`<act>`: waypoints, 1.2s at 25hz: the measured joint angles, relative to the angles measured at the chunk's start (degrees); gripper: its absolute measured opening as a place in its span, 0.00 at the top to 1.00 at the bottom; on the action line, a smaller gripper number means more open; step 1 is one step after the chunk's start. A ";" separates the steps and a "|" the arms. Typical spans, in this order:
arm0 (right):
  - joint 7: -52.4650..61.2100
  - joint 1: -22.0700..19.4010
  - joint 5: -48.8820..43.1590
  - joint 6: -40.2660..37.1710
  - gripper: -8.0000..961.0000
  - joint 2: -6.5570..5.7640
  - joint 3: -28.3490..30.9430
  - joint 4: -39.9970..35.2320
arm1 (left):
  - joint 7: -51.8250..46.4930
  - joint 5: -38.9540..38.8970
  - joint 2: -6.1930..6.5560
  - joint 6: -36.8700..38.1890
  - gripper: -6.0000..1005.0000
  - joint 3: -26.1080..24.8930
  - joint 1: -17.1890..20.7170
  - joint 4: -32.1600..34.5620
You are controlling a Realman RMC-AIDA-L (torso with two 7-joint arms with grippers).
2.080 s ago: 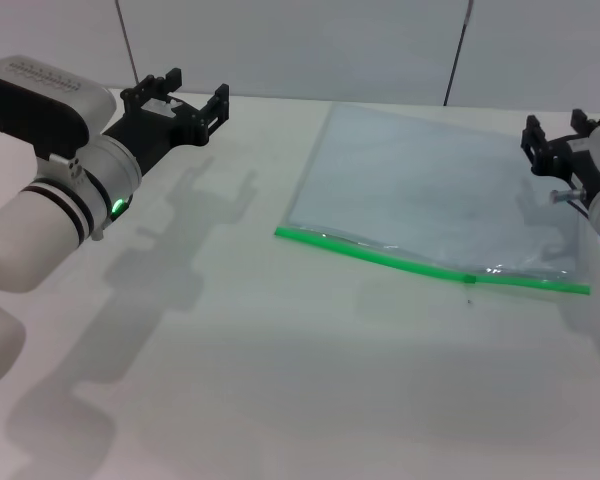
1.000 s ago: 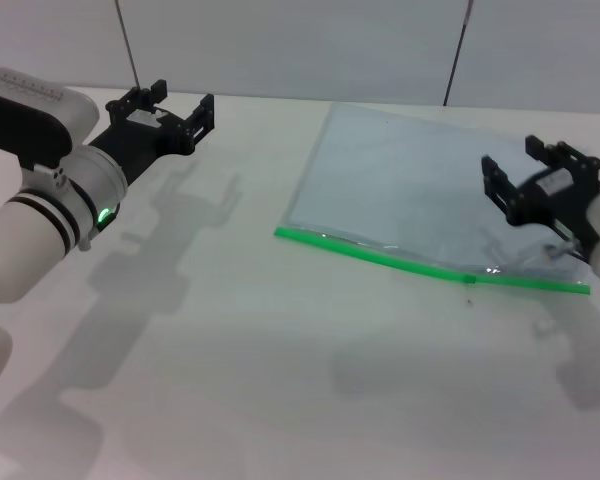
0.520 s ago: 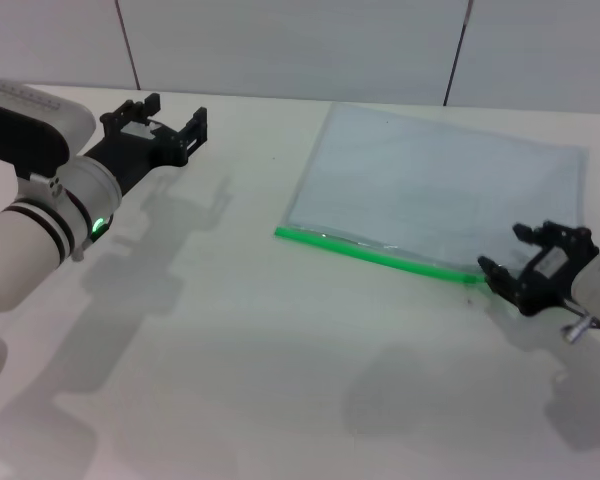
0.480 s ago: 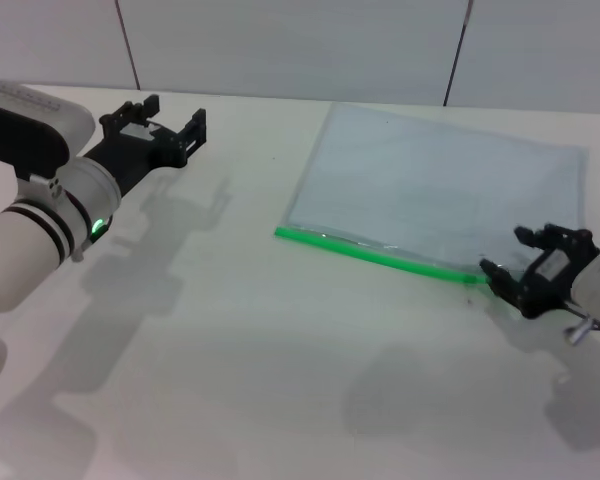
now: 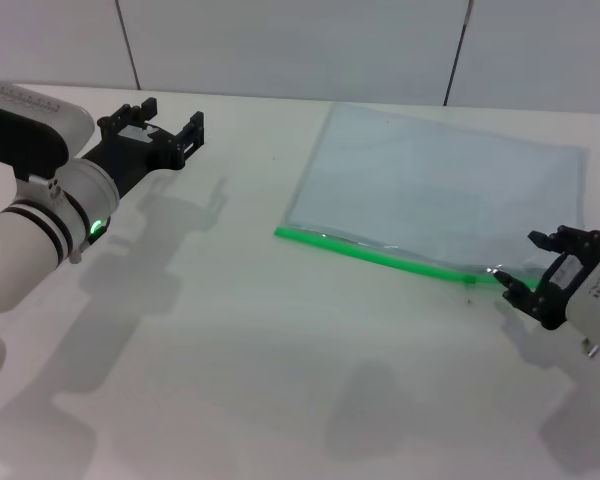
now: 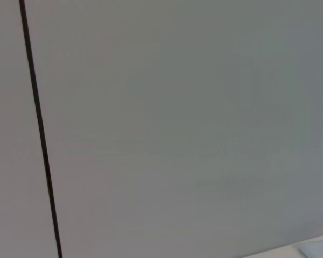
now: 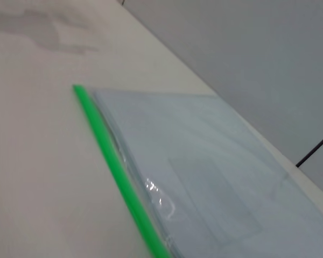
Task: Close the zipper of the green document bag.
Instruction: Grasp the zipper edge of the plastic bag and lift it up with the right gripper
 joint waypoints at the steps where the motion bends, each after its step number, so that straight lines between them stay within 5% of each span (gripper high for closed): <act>1: -2.73 -0.72 -0.01 -1.36 0.40 1.60 1.91 -0.11 | 0.00 0.00 0.00 0.01 0.32 0.00 0.00 0.02; 4: -10.29 -2.28 -0.02 -5.00 0.39 5.38 6.68 -0.62 | 0.00 0.00 0.00 0.10 0.32 0.00 0.01 0.04; 6: -12.59 -2.76 0.09 -6.21 0.39 6.09 7.93 -1.11 | 0.01 0.00 0.00 0.42 0.32 0.00 0.05 0.04; 30: -7.34 -1.82 -24.64 -7.22 0.38 6.44 4.55 -0.98 | 0.01 0.00 0.00 2.32 0.32 -0.44 0.09 0.04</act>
